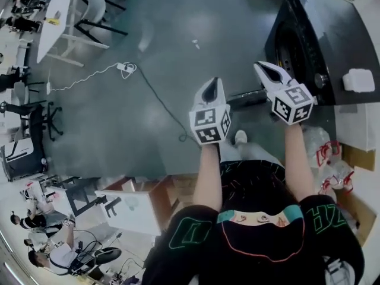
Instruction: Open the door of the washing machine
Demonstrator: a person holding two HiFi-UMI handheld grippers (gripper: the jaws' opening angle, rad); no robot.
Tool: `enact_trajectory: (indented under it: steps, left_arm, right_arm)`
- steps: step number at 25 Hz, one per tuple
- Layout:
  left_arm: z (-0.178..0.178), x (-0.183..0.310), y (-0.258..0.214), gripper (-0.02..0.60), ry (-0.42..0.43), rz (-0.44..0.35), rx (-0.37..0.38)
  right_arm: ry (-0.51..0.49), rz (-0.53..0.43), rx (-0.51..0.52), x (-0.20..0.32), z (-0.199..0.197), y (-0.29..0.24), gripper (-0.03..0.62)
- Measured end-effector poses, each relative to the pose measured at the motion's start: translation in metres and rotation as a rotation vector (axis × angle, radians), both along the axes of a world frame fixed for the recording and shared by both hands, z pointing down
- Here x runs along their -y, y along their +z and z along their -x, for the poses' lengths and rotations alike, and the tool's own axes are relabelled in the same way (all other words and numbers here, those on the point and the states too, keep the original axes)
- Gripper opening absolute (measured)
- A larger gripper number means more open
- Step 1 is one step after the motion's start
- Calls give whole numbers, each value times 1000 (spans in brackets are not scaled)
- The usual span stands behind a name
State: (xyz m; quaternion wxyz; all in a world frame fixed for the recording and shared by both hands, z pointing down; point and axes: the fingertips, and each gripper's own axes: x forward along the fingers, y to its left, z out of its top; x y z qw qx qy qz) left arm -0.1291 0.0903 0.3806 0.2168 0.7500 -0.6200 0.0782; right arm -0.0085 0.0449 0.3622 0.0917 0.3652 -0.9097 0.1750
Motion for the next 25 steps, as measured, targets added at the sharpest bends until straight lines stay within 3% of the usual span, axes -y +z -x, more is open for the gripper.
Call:
enact_trajectory:
  steps: [4,7,16,23,25]
  left_arm:
    - [7,49,-131,11,-67,-268,38]
    - [15,50,-181,11,-144,-357,86]
    - [40,46,-205,11,-228,-406,238]
    - [36,60,-218,11,-220,-451,240]
    - [34,64,-220,11,-218,-451,272]
  right_arm:
    - [47,-136,138,39,7,-95,3]
    - [102,-198,165,48,-2,-138,3]
    - [179,-304,43,65,-15,-162,3]
    - [152,-386,-2,69,-14,-180,3]
    - [155,-395,-2,71,-17,-183,3]
